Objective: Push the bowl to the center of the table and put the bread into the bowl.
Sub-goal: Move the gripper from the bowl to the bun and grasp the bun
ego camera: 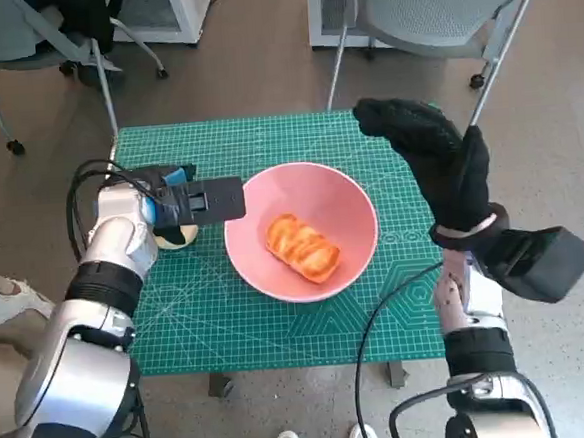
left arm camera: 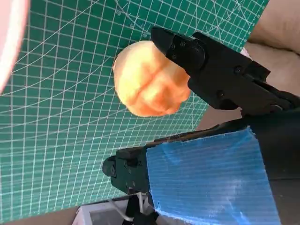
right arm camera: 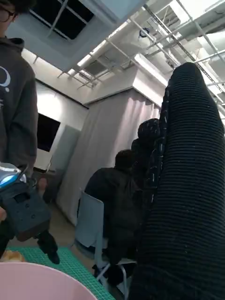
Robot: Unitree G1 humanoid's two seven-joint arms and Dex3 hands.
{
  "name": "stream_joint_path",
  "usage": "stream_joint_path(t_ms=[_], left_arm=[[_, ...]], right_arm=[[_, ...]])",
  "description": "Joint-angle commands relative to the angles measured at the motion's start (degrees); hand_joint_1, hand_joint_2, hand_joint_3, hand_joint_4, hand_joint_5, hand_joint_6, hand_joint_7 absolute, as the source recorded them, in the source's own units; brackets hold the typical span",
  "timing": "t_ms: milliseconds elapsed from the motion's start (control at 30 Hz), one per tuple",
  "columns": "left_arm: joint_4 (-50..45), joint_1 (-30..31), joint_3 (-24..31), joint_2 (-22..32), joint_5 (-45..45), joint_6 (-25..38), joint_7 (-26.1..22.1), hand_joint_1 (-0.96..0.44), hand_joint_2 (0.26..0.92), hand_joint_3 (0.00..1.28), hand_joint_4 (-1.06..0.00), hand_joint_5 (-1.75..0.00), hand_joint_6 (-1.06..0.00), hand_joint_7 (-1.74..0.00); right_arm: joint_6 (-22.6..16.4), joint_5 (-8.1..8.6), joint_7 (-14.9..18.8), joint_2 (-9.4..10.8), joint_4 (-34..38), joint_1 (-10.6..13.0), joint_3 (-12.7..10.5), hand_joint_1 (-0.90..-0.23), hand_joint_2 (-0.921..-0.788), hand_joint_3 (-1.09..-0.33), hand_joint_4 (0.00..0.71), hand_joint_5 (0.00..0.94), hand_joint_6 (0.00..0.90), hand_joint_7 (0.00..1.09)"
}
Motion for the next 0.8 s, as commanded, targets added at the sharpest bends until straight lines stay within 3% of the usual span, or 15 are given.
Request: stream_joint_path(t_ms=[33, 800], left_arm=[[1.5, -1.3, -0.6, -0.7, -1.0, -0.2, 0.1, -0.27, 0.668, 0.0, 0.0, 0.0, -0.09, 0.0], [5.5, -0.9, -2.6, -1.1, -1.8, -0.1, 0.4, -0.32, 0.672, 0.0, 0.0, 0.0, -0.1, 0.0]], right_arm=[[0.0, -0.69, -0.6, -0.2, -0.1, 1.6, 0.2, -0.666, -0.921, -0.882, 0.082, 0.001, -0.001, 0.31], [0.2, -0.88, -0.9, -0.4, -0.2, 1.9, 0.2, -0.663, -0.921, -0.893, 0.083, 0.001, -0.001, 0.3]])
